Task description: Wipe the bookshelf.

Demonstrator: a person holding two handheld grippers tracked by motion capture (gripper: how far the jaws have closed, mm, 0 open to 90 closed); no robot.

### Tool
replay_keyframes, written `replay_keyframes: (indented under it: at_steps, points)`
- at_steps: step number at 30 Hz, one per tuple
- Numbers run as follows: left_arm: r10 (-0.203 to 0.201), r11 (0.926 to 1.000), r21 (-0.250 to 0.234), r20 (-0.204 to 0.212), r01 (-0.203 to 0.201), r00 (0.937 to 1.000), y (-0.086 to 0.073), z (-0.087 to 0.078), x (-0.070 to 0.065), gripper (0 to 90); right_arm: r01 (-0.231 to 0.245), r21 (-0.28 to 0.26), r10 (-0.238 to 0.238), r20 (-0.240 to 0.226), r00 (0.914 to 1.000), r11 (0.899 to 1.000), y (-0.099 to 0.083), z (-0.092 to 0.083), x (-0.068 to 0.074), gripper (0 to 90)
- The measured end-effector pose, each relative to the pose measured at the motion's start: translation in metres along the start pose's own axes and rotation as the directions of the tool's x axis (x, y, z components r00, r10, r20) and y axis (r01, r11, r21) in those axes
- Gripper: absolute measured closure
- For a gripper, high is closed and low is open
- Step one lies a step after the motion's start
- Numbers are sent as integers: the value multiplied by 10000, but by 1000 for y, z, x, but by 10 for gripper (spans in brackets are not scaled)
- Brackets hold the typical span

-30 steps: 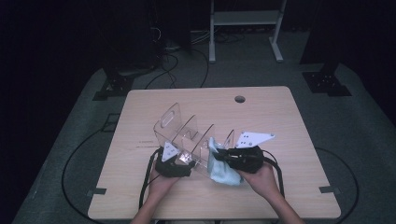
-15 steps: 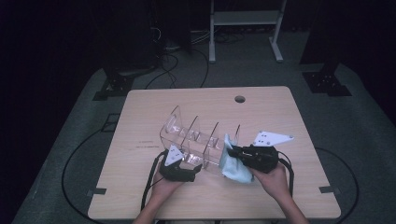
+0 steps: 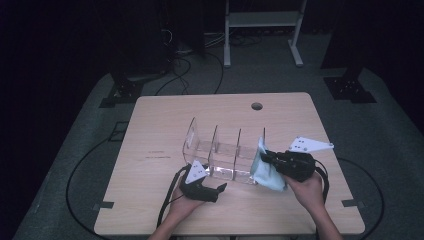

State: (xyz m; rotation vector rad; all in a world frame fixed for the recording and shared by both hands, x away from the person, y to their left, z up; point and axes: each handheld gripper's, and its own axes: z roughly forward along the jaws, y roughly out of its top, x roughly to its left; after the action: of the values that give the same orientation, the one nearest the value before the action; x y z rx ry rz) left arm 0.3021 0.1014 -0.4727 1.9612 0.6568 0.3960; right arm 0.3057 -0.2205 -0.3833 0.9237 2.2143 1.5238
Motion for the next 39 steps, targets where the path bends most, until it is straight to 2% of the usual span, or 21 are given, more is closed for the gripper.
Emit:
replay_keyframes:
  at_steps: [3, 10, 18, 20, 23, 26, 28, 29, 31, 36, 39]
  points:
    - [-61, 10000, -3, 145, 61, 9999, -1, 0, 0, 66, -149, -10, 149, 24, 9999, 9999, 0, -1, -4, 822]
    - [-292, 9993, 221, 218, 287, 9993, -6, -7, 5, 68, 11, -52, -11, 82, 10000, 10000, 0, -2, -2, 822]
    - [-185, 9998, 41, 71, 184, 9998, -6, -28, 7, 68, 428, -227, -433, -223, 9988, 9988, 6, 3, 17, 822]
    - [-149, 9999, -8, 26, 149, 9999, -6, -34, 9, 68, 532, -184, -538, -321, 9980, 9984, 8, 6, 21, 822]
    - [-155, 9997, -166, -120, 153, 9998, -6, -43, 12, 68, 550, 196, -541, -434, 9976, 9983, 7, 16, 27, 822]
    - [-239, 9994, -244, -344, 230, 9991, -7, -52, 20, 68, 636, 468, -620, -338, 9975, 9969, 3, 27, 27, 822]
    - [-287, 9992, -299, -510, 272, 9983, -7, -58, 25, 68, 658, 708, -658, -21, 9978, 9953, -1, 32, 28, 823]
    - [-353, 9988, -355, -568, 333, 9978, -7, -61, 28, 68, 572, 678, -573, -5, 9984, 9961, -3, 32, 27, 824]
    - [-354, 9987, -382, -692, 329, 9970, -7, -66, 32, 68, 427, 654, -430, 22, 9991, 9969, -4, 31, 26, 824]
    - [-308, 9983, -517, -951, 260, 9950, -4, -74, 41, 68, 554, 754, -574, 241, 9981, 9956, -5, 26, 23, 825]
    - [-355, 9977, -608, -992, 296, 9944, -1, -75, 47, 67, 516, 758, -551, 450, 9975, 9958, -7, 20, 16, 825]
